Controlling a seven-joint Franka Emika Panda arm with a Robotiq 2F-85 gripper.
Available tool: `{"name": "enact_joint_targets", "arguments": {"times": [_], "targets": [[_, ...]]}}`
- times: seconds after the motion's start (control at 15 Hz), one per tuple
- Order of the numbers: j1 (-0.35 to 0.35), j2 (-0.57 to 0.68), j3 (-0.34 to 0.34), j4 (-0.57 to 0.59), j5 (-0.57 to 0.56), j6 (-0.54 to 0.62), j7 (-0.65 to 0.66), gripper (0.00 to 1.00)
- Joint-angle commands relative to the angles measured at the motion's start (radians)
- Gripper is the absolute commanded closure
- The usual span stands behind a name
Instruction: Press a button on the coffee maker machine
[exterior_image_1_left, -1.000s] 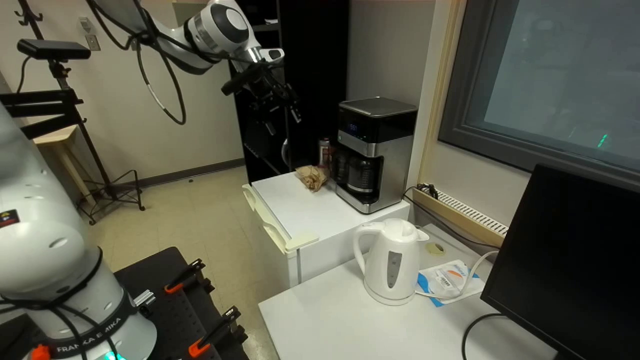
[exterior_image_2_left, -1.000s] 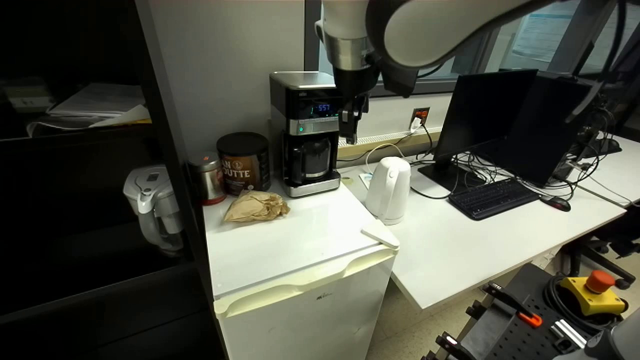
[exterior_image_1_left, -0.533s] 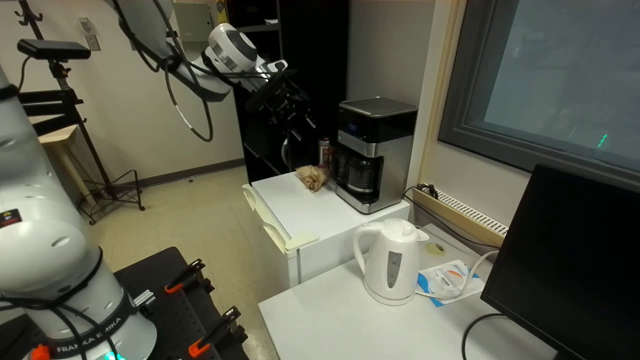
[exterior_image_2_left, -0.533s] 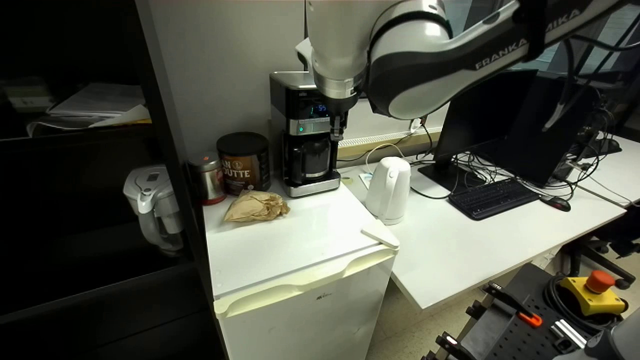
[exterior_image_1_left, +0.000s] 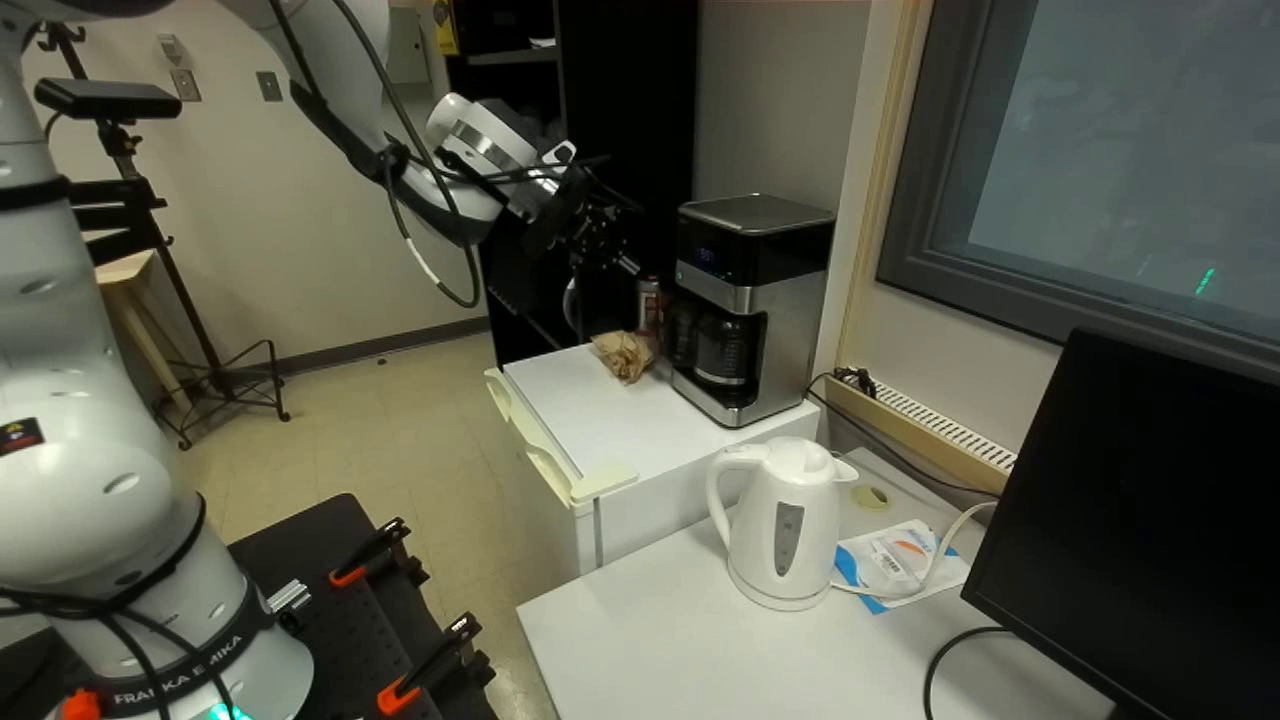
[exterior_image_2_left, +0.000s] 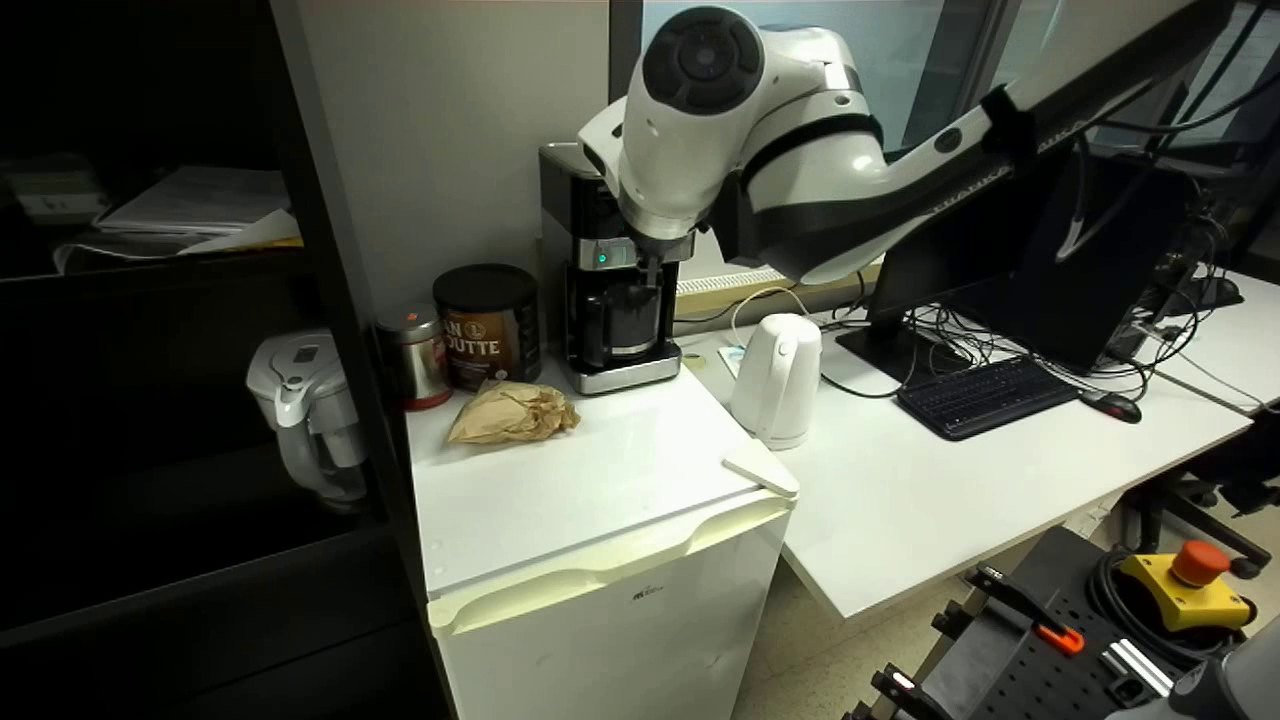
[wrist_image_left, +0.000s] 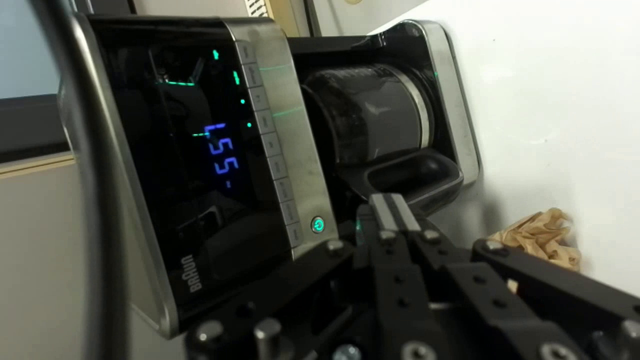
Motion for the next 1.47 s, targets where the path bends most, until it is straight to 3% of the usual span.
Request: {"name": "enact_joint_targets", "arguments": {"times": [0.0, 0.27, 0.47, 1.4], "targets": [[0.022, 0.025, -0.031, 0.003, -0.170, 0.051, 0.176, 1.00], [0.018, 0.052, -0.032, 0.012, -0.325, 0.043, 0.350, 1.00], [0.013, 0.077, -0.031, 0.025, -0.378, 0.030, 0.421, 1.00], [0.006, 0.165, -0.047, 0.130, -0.401, 0.013, 0.515, 1.00]]}}
